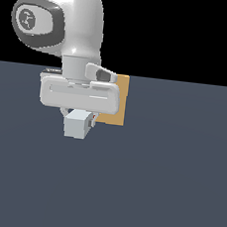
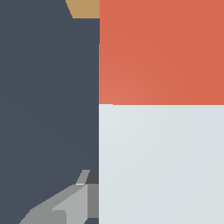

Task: Insert the peg into the horizontal hole in a box.

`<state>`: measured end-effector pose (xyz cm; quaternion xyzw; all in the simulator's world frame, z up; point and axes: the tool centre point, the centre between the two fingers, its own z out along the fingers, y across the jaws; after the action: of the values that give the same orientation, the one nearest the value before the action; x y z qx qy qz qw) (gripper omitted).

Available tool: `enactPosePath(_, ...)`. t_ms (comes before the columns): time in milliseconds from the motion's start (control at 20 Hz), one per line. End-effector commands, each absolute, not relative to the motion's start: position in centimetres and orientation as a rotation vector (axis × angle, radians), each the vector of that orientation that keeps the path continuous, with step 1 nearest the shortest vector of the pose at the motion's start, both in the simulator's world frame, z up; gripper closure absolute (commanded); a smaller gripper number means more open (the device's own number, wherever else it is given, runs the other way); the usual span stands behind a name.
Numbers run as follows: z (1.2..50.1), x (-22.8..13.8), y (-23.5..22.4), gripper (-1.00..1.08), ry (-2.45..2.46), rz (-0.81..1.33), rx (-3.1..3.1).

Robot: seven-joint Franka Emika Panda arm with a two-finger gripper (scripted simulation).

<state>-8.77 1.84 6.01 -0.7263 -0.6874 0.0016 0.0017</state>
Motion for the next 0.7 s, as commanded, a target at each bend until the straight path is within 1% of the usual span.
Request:
enactPosePath(0, 6.4, -8.4, 1.9, 1.08, -2.16, -0.006, -2.283)
enactPosePath(350, 6.2, -8.6, 2.5, 1.08, -2.158, 0.0, -2.281)
enactPosePath(650, 6.2, -8.5, 5.4, 1.08, -2.158, -0.002, -2.282)
